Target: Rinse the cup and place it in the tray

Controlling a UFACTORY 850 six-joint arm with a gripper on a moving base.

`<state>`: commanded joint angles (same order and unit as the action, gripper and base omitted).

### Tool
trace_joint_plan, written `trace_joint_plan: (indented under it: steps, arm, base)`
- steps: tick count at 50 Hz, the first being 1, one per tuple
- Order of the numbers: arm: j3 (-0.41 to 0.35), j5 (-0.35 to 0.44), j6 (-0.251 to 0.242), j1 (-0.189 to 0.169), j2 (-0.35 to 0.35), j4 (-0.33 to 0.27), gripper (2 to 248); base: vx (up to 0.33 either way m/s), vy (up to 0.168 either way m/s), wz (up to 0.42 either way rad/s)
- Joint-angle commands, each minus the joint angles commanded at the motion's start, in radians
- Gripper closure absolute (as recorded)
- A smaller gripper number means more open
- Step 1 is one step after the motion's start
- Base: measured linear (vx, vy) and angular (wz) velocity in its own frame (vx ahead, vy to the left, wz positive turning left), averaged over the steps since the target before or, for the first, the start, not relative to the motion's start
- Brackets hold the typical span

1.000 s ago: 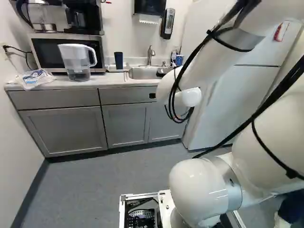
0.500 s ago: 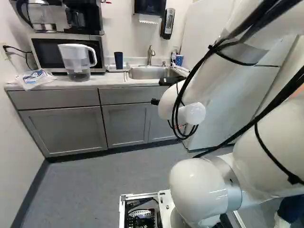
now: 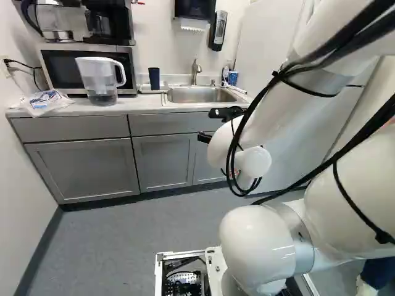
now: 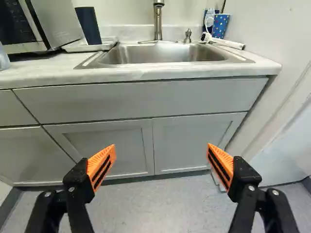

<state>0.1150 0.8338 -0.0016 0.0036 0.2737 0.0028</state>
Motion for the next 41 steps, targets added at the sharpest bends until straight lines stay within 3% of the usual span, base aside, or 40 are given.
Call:
trace_joint_plan:
  steps: [41]
  arm:
    - [-0.028, 0.039, 0.002, -0.004, 0.006, -0.003, 3]
  base:
    - [0.0, 0.0, 0.0]
